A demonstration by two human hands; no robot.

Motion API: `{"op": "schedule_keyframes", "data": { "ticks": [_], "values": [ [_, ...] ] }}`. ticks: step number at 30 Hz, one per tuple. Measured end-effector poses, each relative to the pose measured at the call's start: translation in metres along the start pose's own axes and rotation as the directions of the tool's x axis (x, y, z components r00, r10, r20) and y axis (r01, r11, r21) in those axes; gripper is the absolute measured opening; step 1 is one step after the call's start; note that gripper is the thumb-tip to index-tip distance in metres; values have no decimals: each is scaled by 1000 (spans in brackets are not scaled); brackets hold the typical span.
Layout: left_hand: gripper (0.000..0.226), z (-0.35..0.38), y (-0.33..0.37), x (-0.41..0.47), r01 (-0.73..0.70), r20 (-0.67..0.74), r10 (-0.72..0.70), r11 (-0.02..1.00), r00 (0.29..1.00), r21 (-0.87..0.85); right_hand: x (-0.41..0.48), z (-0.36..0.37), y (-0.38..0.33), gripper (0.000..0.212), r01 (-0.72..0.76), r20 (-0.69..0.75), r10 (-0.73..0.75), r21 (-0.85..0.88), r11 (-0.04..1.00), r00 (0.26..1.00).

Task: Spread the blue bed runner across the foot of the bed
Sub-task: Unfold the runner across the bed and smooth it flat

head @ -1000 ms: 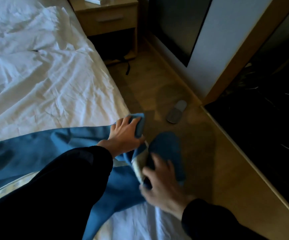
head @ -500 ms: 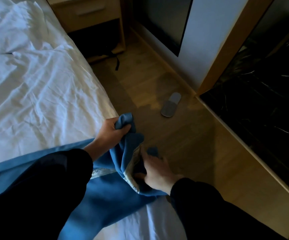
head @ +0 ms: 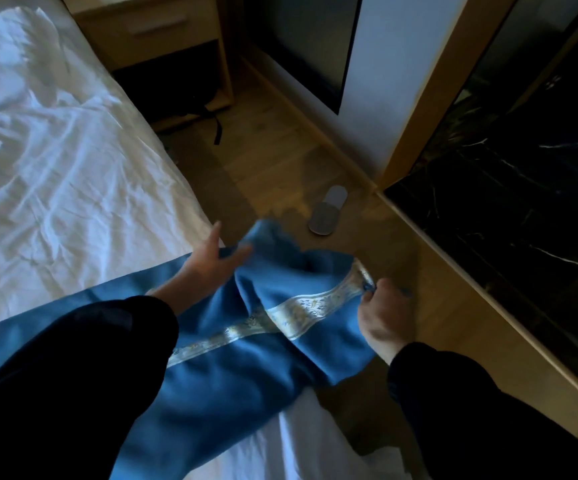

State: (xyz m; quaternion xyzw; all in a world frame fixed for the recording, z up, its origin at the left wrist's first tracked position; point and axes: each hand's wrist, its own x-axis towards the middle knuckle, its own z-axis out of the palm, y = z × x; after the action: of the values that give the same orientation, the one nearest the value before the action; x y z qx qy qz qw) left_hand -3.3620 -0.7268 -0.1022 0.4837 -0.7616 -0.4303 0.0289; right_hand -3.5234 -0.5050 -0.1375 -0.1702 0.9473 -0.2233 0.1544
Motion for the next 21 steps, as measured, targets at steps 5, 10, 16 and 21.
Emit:
{"op": "schedule_keyframes", "data": {
  "ticks": [5,10,16,21],
  "values": [
    [81,9,-35,-15,-102,151,-17,661,988,743,-14,19,17,44,-109,374,77,65,992,924],
    [34,6,-40,-29,-61,-29,158,538,987,841,-84,19,-12,62,327,629,-361,175,929,689],
    [20,-11,-27,-25,-58,-151,255,660,955,749,-141,20,-45,77,804,687,-619,85,589,381],
    [17,-35,-30,-11,45,-293,200,752,935,658,-154,29,-40,53,907,513,-750,-183,380,418]
  ]
}}
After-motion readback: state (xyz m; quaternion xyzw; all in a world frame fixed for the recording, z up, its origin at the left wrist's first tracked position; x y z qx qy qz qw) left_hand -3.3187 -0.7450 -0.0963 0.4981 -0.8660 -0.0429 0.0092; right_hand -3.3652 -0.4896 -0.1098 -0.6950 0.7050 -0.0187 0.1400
